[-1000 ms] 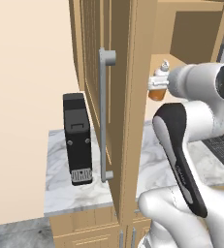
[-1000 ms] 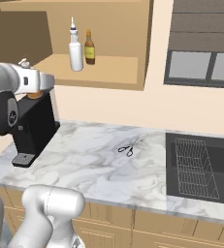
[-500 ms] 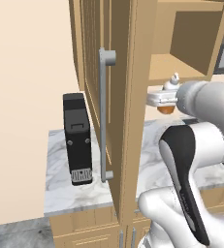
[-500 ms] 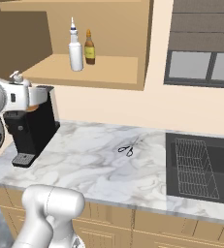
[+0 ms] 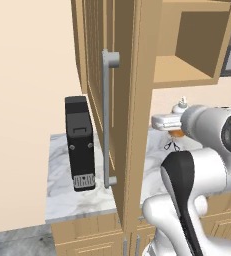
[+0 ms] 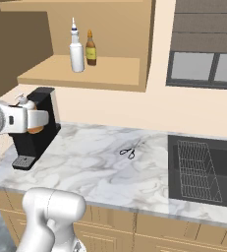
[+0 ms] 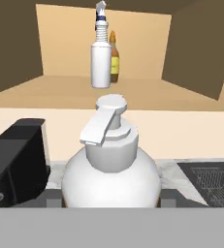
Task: Pick the spray and soap dispenser from the cabinet and place them on the counter.
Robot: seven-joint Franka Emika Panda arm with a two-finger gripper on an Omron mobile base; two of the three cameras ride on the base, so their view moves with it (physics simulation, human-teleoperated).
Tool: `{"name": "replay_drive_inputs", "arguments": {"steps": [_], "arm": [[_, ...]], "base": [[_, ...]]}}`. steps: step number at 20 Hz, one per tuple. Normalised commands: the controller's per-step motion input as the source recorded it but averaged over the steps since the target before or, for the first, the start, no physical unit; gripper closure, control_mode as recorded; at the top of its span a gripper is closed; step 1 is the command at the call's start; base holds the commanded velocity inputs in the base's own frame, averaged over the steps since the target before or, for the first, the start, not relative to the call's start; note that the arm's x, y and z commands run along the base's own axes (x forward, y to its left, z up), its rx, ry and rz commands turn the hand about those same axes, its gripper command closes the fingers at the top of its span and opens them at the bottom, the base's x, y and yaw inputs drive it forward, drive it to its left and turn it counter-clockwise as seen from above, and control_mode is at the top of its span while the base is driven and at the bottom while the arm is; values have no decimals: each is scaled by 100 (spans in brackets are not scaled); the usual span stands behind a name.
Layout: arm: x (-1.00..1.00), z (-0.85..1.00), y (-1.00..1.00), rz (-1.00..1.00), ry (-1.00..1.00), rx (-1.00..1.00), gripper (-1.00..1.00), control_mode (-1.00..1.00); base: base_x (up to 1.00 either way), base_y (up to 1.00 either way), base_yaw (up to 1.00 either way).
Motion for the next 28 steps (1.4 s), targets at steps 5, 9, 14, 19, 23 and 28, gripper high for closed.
{"name": "replay_drive_inputs", "arguments": {"steps": [5, 9, 14, 19, 23, 28], "arm": [[-1, -80, -24, -5, 0, 0, 100, -100], [3, -77, -34, -4, 0, 0, 100, -100], [16, -60, -44, -2, 0, 0, 100, -100], [35, -47, -38, 0, -1, 2, 100, -100], [47, -38, -21, 7, -10, 3, 100, -100], [50, -48, -20, 10, -14, 1, 100, -100]], "base": [[0, 0, 0], [0, 0, 0], [0, 0, 0], [0, 0, 0], [0, 0, 0], [0, 0, 0]]}}
